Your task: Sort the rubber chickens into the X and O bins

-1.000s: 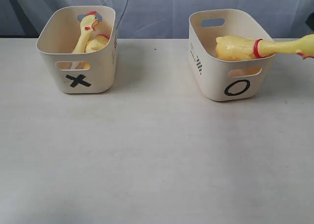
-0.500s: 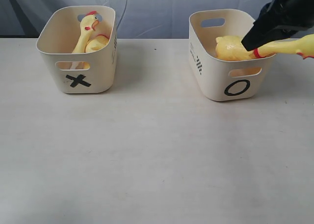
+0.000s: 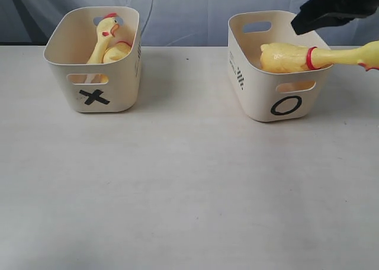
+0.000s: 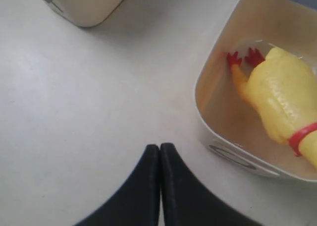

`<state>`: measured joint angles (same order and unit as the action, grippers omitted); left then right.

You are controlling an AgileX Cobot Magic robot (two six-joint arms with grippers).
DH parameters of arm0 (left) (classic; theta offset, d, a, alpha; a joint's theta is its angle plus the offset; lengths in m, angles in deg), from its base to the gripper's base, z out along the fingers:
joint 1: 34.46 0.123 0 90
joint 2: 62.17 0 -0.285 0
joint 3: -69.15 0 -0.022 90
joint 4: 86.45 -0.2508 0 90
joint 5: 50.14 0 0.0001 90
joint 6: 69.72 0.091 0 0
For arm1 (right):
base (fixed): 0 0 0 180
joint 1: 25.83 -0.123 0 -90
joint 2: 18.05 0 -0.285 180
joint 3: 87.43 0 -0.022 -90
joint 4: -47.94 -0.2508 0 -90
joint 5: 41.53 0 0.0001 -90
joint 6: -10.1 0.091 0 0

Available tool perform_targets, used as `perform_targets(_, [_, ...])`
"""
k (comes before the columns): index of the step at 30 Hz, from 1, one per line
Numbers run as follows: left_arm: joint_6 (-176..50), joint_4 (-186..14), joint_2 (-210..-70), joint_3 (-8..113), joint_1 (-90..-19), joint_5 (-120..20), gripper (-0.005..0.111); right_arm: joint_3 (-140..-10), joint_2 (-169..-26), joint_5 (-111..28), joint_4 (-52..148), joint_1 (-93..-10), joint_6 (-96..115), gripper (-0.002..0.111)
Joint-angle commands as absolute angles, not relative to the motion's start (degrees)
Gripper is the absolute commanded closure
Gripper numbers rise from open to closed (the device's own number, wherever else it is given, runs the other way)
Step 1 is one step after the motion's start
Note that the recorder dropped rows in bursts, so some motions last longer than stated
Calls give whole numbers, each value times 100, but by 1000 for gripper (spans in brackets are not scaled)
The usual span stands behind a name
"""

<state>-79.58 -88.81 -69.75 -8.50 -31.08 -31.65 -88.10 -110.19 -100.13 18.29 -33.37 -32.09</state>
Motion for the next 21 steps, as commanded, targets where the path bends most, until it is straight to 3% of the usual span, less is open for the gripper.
perform_targets(1, [-7963, -8892, -6996, -807, -3116, -3211, 107, -8759, -10283, -9380, 2460, -3324, -3315, 108])
perform_targets(5, [-7963, -8892, -6996, -807, -3116, -3211, 107, -8704, -9391, -9199, 3967, -3313, -2954, 108])
perform_targets(11, [-7963, -8892, -6996, -807, -3116, -3211, 107, -8418, -7918, -9771, 5589, -3313, -326, 108])
perform_targets(16, [-7963, -8892, -6996, -807, -3116, -3211, 107, -7356, -6611, -8291, 6322, -3173, 1162, 108])
perform_targets(21, [-7963, -8892, -6996, -807, -3116, -3211, 107, -6001, -5333, -7350, 6257, -2277, 1765, 108])
